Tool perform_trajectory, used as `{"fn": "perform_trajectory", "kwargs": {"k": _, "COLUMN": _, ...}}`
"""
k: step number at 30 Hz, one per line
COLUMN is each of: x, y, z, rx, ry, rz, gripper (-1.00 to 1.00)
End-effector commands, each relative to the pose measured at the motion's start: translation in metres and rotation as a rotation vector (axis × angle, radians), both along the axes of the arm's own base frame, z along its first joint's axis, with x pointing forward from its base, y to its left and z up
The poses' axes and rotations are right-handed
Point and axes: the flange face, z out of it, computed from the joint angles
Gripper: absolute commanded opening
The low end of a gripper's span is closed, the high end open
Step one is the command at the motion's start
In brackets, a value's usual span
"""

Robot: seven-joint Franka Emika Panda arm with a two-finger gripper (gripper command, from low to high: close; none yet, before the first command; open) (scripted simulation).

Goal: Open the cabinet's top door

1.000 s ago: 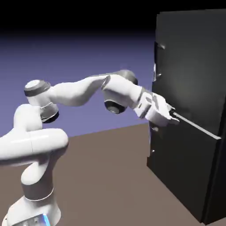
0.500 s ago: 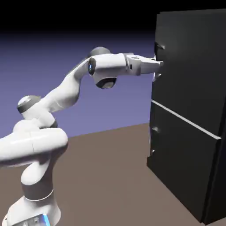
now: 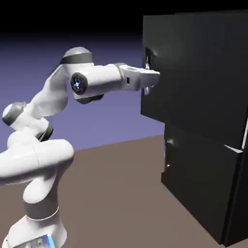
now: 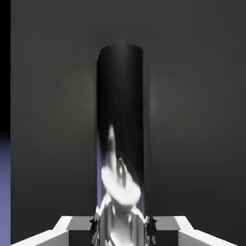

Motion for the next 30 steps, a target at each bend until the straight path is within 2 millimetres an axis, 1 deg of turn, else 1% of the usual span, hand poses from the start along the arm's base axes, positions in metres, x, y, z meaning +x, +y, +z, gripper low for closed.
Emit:
{"fn": "perform_trajectory", "kwargs": {"k": 1, "x": -0.006, "y": -0.006, "z": 0.000, "rx": 0.000, "ry": 0.000, "rz": 0.022, "gripper": -1.00}}
{"fn": "perform_trajectory", "kwargs": {"k": 8, "x": -0.043, "y": -0.052, "z": 0.000, "rx": 0.000, "ry": 0.000, "rz": 0.177, "gripper": -1.00}}
{"fn": "perform_trajectory", "kwargs": {"k": 14, "x": -0.068, "y": -0.093, "z": 0.000, "rx": 0.000, "ry": 0.000, "rz": 0.305, "gripper": -1.00}}
{"fn": "perform_trajectory", "kwargs": {"k": 22, "x": -0.091, "y": -0.146, "z": 0.000, "rx": 0.000, "ry": 0.000, "rz": 0.457, "gripper": -1.00}}
{"fn": "perform_trajectory", "kwargs": {"k": 30, "x": -0.105, "y": -0.203, "z": 0.000, "rx": 0.000, "ry": 0.000, "rz": 0.613, "gripper": -1.00}}
